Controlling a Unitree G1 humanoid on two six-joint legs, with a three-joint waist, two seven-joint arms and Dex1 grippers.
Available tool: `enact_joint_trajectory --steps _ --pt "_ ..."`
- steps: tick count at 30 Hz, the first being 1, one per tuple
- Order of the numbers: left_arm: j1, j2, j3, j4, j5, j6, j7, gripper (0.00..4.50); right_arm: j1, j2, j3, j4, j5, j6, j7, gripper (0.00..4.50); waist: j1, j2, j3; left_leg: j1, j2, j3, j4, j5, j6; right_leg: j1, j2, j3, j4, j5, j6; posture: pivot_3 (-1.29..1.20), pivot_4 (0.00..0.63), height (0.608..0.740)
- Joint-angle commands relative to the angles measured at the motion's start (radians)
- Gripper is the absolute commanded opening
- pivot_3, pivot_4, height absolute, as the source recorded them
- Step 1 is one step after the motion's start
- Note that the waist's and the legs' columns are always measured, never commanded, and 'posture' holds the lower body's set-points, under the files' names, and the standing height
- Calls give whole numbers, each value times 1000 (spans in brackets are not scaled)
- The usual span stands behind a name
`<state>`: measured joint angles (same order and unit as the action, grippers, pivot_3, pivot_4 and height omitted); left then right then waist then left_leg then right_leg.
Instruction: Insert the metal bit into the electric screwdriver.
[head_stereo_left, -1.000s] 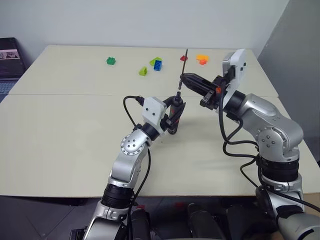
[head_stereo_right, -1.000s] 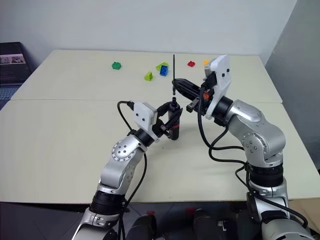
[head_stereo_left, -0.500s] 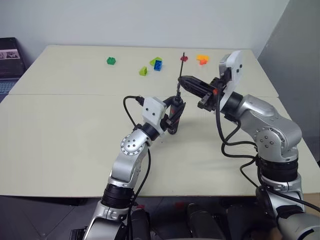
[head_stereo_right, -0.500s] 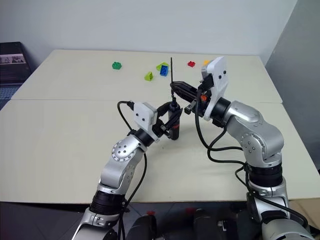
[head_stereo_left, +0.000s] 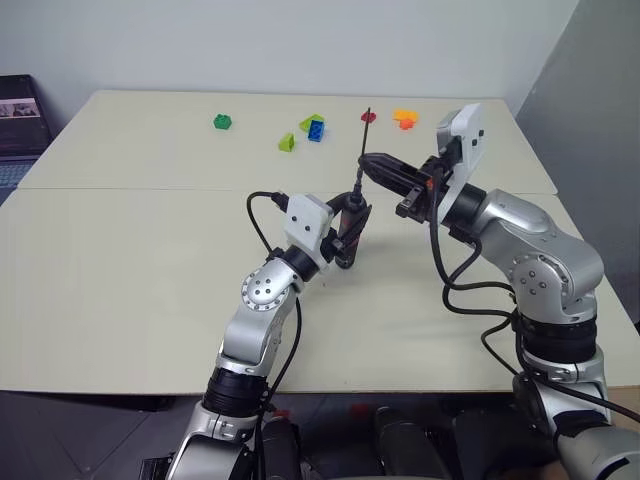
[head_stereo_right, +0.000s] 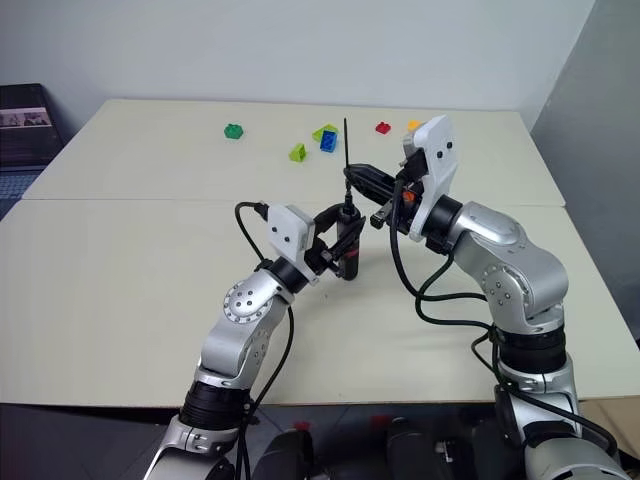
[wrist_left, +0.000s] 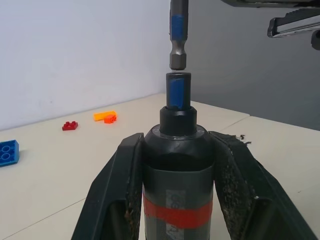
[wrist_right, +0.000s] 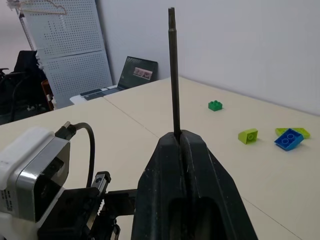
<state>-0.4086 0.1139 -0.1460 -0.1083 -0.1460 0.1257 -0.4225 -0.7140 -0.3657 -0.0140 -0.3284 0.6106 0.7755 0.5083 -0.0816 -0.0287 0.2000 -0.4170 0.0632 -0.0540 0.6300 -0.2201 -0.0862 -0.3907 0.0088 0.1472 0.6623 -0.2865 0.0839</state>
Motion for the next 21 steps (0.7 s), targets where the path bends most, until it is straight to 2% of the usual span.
enact_joint_trajectory --steps 1,13,21 --pt "-3 1 5 -27 1 -10 5 1636 3 -9 -4 -26 4 -6 7 0 0 0 0 0 0 0 0 0 0 0 0 0 0 0 0 0 150 740" --pt "-1 1 3 -26 3 -12 5 1636 -5 -29 23 -27 0 6 31 0 0 0 0 0 0 0 0 0 0 0 0 0 0 0 0 0 150 740" --pt "-3 4 2 -25 3 -14 0 1636 -66 -87 38 39 22 58 103 0 0 0 0 0 0 0 0 0 0 0 0 0 0 0 0 0 150 740"
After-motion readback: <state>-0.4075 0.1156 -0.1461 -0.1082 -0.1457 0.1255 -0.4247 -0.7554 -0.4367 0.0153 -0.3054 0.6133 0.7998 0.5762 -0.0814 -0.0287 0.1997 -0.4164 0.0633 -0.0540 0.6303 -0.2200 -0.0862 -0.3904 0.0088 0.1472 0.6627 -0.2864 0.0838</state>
